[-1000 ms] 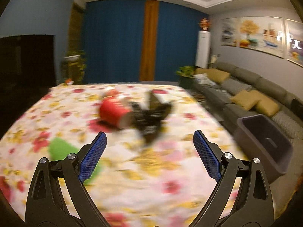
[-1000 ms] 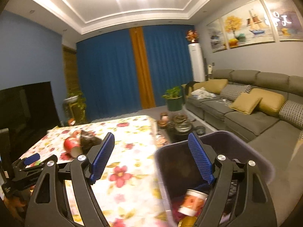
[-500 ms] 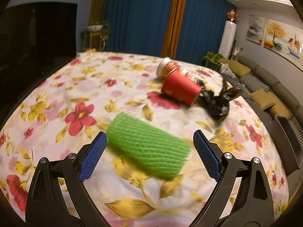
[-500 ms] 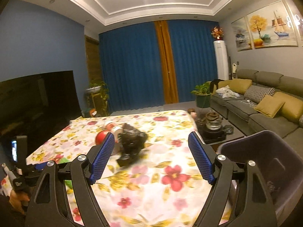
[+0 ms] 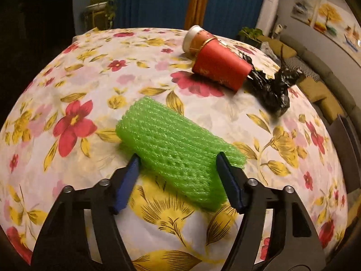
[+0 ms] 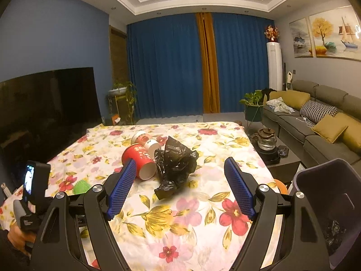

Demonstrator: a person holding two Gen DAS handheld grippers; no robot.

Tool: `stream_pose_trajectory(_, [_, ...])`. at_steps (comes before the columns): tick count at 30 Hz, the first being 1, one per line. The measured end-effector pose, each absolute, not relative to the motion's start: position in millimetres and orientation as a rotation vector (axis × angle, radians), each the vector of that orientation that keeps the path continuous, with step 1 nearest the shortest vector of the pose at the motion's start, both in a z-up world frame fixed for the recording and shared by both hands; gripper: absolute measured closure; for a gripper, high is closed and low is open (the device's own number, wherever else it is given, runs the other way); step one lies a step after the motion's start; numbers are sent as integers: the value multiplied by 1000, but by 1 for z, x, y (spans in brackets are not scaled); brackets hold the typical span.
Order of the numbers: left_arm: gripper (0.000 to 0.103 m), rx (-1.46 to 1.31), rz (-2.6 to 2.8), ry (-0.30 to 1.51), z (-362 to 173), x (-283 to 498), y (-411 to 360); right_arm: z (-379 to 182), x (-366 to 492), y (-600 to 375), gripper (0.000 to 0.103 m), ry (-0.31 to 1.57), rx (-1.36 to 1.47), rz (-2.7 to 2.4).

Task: Collect trash
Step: 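Grasp the green foam mesh net with the left tool and lift it, then grasp the black plastic bag with the right tool while the left tool holds the green net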

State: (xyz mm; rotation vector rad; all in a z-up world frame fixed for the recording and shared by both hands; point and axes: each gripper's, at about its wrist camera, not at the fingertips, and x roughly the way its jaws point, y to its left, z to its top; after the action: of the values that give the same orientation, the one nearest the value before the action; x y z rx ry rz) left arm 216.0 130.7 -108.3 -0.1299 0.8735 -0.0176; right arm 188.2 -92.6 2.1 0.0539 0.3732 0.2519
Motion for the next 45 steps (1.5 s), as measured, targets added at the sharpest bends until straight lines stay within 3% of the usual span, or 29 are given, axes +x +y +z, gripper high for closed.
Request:
stream_pose_trajectory(2, [66,-135,-49,868,-108,216,130,0,194,-93,25,385,54,249])
stream_pose_trajectory(5, [86,-155,-76,854,-106,216,131,-1,205,-90,25,397,50,235])
stream_pose_trajectory(7, [92,-169,-67,838,-103,215,133,-3,209,-89,25,406,43,229])
stream_pose_trajectory(19, [94,-160,58,545,-17,213,127,-20,254,-70,29,473,46,201])
stream_pose_trajectory(32, [94,-169,165,529,-47,228,152,-51,319,-48,39,545,43,160])
stream_pose_trajectory(35, [94,-195,166,535,-48,228,157,-57,332,-43,47,566,44,160])
stream_pose_trajectory(38, [94,-207,159,543,-50,229,158,-65,338,-42,61,590,45,164])
stream_pose_trajectory(40, [94,-214,152,548,-51,230,159,-68,342,-43,77,612,57,173])
stream_pose_trajectory(45, [94,-210,140,561,-55,231,155,-68,339,-45,95,606,65,180])
